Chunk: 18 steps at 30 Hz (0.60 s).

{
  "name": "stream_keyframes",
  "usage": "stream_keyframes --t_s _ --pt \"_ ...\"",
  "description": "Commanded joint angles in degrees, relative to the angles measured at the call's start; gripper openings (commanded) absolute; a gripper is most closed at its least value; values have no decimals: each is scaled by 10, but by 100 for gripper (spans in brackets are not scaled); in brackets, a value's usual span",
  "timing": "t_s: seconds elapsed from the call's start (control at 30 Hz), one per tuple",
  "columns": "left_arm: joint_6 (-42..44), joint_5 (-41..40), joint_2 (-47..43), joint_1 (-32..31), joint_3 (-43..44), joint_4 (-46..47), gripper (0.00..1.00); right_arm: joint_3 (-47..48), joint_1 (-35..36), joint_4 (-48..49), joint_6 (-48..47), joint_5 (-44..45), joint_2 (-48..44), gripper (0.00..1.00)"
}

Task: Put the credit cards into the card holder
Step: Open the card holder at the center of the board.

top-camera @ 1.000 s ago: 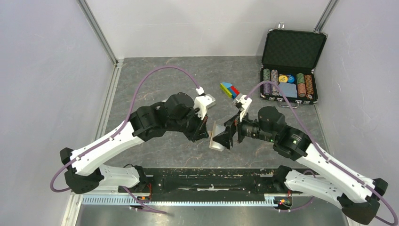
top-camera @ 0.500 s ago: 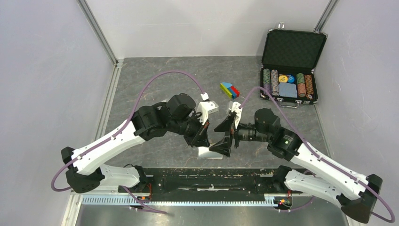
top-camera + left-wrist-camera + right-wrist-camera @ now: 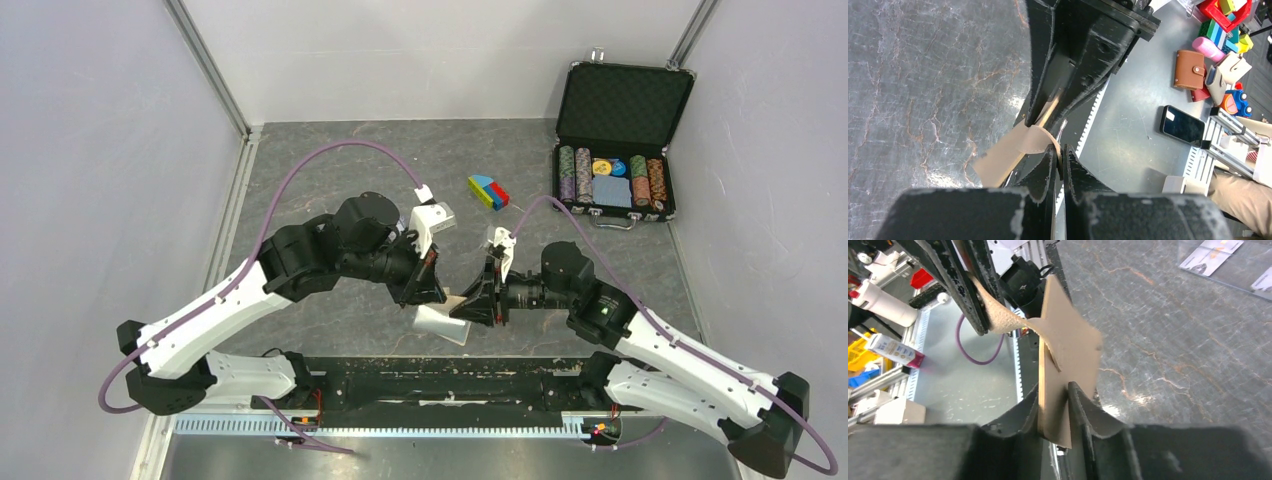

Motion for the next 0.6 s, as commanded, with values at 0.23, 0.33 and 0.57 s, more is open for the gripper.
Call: stream_keyframes --t_s 0.23,0.33,0.57 --pt "-38 -85 -42 -1 -33 80 81 -22 2 44 74 117 -26 0" --pt "-74 -133 -57 20 -62 77 94 -30 1 26 90 153 -38 0" --pt "-197 -28 -100 119 -217 144 96 -41 -5 -8 125 204 -47 0"
